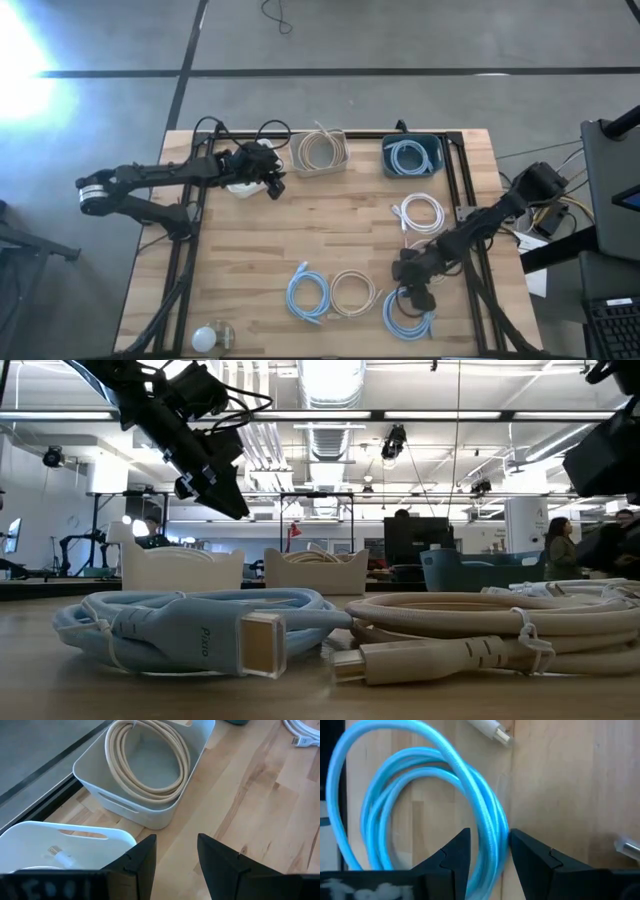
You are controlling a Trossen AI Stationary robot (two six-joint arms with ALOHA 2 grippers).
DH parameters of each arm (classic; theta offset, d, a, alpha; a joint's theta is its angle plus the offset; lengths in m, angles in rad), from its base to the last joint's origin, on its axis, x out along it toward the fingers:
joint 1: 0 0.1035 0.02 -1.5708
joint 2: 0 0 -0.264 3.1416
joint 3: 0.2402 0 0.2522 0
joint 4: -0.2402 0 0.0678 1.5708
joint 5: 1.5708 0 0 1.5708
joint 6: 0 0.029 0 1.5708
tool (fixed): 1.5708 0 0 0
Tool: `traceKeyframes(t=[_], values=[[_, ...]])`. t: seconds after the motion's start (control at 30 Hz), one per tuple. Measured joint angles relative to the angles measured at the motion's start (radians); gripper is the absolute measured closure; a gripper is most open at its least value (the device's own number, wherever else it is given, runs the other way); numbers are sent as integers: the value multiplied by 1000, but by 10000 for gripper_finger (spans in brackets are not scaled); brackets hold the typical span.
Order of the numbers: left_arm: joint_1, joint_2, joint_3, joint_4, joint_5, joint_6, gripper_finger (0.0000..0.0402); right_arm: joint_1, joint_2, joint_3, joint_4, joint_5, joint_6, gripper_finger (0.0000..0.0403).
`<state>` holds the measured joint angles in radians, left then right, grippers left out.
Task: Sort HDMI cables
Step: Put the right light blue HDMI cable into the blue bin
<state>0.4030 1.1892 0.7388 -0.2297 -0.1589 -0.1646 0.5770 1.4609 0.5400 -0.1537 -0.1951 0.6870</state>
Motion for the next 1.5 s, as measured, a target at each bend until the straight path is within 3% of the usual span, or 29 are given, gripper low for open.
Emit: traceKeyframes(t=[0.3,0.67,0.87,1.03,1.13,1.3,1.5], values=[[1,0,-26,39,0,0,248,5,128,129,-151,8,-74,280],[0,0,-26,43,0,5,248,6,130,196,-179,35,-159,382],[0,0,-26,43,0,5,248,-8,110,279,-200,41,-185,383],[0,0,-26,43,0,5,248,-43,89,377,-382,54,-235,383],[0,0,-26,44,0,5,248,-70,73,446,-580,128,-269,383],[0,0,-26,46,0,5,248,-128,31,542,-856,351,-328,383],[0,0,-26,46,0,5,248,-260,-70,563,-943,510,-411,383]])
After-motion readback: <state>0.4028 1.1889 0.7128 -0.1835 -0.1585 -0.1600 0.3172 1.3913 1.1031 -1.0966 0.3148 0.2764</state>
